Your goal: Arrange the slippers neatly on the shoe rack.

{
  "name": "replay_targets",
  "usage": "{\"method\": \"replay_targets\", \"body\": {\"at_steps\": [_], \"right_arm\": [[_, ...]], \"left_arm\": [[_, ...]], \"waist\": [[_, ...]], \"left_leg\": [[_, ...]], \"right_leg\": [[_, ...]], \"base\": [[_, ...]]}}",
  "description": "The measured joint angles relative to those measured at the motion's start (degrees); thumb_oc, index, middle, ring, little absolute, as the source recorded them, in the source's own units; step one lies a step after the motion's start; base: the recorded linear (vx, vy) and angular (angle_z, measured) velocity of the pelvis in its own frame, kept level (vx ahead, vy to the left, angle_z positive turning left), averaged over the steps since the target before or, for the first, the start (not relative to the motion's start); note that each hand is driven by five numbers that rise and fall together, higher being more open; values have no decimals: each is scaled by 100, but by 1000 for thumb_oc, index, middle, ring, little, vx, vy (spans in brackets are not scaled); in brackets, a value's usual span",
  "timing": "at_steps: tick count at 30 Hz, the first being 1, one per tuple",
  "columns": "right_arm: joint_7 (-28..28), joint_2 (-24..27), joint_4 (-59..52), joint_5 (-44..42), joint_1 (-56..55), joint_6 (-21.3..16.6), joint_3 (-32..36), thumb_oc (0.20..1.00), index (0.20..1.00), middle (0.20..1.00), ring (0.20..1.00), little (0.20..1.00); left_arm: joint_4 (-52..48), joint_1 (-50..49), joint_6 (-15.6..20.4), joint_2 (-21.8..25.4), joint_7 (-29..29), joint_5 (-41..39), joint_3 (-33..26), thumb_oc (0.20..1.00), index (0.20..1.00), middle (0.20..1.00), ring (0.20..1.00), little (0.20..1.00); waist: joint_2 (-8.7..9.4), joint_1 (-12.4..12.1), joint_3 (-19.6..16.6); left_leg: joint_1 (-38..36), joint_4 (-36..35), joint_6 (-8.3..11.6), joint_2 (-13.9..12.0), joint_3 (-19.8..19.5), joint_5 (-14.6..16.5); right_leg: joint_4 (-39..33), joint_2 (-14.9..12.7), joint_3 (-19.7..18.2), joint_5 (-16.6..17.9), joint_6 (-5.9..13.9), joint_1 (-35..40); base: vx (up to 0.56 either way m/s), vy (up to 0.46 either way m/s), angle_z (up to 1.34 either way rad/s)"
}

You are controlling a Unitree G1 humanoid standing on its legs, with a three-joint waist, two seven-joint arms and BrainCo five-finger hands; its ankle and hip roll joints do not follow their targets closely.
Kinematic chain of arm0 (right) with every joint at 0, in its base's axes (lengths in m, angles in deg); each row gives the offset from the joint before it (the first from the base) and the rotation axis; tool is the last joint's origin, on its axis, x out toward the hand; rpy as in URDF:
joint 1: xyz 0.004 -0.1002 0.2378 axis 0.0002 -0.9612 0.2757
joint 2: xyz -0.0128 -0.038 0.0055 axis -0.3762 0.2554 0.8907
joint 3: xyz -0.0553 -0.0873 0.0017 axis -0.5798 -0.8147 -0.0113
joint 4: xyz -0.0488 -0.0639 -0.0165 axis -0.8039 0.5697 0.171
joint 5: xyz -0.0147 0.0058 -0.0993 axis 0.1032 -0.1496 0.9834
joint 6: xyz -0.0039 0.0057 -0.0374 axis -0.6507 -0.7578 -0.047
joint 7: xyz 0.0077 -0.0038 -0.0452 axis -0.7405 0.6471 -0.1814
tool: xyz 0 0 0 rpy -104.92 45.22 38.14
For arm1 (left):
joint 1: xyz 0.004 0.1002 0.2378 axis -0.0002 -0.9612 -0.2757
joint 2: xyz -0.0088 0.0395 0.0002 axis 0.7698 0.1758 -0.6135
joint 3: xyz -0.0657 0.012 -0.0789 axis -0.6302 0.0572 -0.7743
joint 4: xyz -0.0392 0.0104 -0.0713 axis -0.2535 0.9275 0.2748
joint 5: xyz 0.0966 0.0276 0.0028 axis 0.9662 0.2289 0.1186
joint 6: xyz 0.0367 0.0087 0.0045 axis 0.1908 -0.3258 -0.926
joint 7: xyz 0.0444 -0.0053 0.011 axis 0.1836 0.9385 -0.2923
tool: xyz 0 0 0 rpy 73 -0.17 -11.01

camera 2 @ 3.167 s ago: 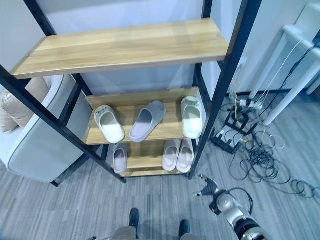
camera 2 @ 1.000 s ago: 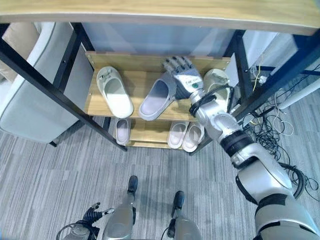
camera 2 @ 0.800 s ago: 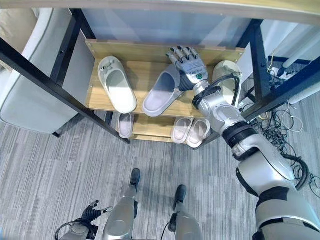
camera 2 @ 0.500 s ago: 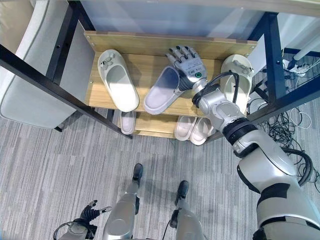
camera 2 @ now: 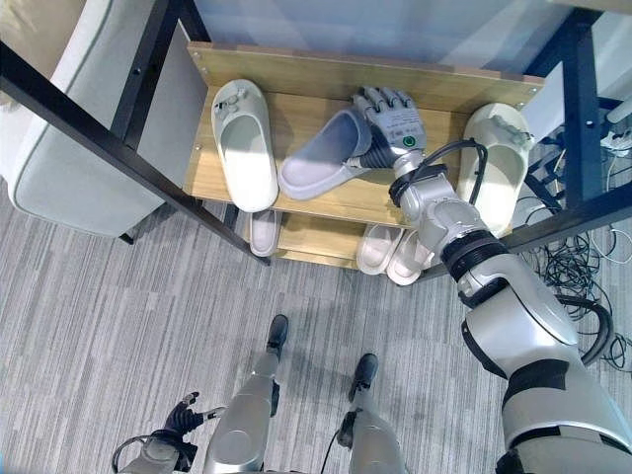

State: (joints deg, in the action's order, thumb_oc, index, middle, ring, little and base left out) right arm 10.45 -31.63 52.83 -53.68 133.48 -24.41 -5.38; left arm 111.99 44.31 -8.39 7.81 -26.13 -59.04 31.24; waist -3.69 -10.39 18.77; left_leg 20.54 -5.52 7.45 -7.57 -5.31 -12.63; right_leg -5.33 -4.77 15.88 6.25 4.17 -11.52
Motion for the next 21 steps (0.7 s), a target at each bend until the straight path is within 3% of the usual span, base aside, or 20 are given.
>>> {"method": "replay_targets", "body": {"at_steps": [7,14,21], "right_arm": [[-9,-203,232,-172,-157,127,361,200,200,200,200,200],[17,-553,469,-435,-261,117,382,200,200,200,200,200],[68,-600,481,-540,-303,117,366,200,200,200,200,200]], "left_arm": [[-196,11,17,-15,-74,-14,59,1000,1000,1000,1000,1000],[-83,9,11,-41,-75,-129,62,1000,1000,1000,1000,1000],[27,-1,7,-44,-75,-155,60,1000,1000,1000,1000,1000]], "waist": [[10,36,-127],[51,185,-241],[52,214,-334]], "left_leg": [[-57,1,-56,104,10,-45],[-164,-2,-26,99,59,-17],[-185,-2,-26,91,164,-20]], "right_leg": [[1,-103,14,20,81,68],[0,-114,-83,33,135,125],[0,-127,-147,86,147,97]], "base": [[-35,-4,3],[-16,-3,-6],[5,-8,-6]]}}
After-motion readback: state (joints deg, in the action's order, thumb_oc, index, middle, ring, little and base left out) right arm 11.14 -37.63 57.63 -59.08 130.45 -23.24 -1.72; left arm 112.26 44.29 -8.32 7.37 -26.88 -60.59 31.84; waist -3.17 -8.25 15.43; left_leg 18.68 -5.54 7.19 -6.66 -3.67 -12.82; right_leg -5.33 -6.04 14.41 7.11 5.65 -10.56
